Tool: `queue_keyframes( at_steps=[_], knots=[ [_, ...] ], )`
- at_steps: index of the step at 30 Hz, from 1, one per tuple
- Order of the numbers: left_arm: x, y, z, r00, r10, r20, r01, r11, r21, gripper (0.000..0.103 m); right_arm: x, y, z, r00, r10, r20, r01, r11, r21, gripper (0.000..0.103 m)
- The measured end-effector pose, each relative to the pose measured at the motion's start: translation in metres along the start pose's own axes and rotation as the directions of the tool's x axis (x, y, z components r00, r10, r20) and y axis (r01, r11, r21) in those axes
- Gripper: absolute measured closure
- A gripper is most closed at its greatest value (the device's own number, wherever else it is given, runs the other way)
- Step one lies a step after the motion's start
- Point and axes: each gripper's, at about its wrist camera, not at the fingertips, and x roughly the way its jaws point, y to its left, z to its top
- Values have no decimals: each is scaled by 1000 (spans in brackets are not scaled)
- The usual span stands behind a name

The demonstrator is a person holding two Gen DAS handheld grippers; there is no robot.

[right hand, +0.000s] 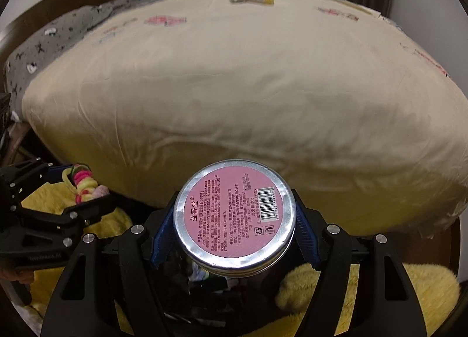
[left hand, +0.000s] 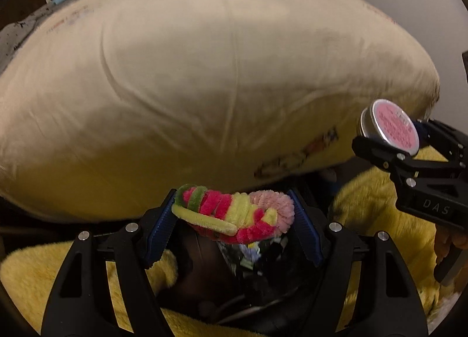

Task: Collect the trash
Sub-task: 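Lower both tools into the bin and release scrunchie and tin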

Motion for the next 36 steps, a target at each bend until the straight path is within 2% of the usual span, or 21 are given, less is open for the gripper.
queue_keyframes(
  at_steps=[5,13,19,23,25,27,36],
  knots=[
    [21,-8,-17,996,-27,-83,29,999,27,32,13,4,-10,998,10,-62,-9,1000,8,32],
    [45,-17,-34,976,-70,-206,79,996,33,32,36,10,-25,983,35,-181,-33,999,13,32],
    [59,-19,-43,963,-72,-259,82,996,31,30,45,7,-29,975,52,-216,-46,998,33,32],
    [66,-19,-44,959,-56,-279,67,997,32,29,48,5,-28,973,52,-227,-43,998,42,31],
    [68,-19,-43,957,-49,-286,59,998,29,28,46,0,-28,974,51,-223,-41,998,49,23],
    [68,-17,-43,957,-44,-286,53,998,26,27,46,1,-25,975,50,-216,-39,998,58,20],
    [45,-14,-31,976,-18,-217,26,999,35,11,29,-10,-15,986,50,-156,-36,995,89,20]
  ],
)
